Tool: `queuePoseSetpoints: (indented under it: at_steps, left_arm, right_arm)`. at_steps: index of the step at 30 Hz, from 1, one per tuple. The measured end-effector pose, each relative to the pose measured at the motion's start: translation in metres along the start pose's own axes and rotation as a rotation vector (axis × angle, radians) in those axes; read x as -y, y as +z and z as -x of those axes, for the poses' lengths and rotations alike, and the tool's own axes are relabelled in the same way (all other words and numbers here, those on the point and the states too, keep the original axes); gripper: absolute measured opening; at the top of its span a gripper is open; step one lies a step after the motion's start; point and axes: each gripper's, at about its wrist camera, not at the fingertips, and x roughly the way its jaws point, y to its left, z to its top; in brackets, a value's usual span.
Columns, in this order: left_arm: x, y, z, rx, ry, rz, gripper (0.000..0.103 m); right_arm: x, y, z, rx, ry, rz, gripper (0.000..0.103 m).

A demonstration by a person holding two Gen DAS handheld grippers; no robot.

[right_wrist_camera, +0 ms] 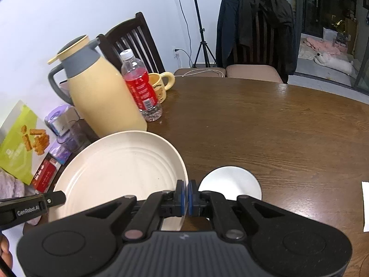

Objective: Organize plates and bowls
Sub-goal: 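Carry the held cream plate back toward the plate stack beside the blue bowl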

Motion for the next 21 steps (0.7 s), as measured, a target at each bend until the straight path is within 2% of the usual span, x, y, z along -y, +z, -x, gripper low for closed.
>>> queuePoseSetpoints:
  at_steps: [21]
  left_arm:
    - [-0.071, -0.028, 0.017, 0.005, 0.045, 0.047, 0.008]
  right_arm:
    - [-0.067, -0.034, -0.001, -0.013, 0.034, 0.057, 0.004]
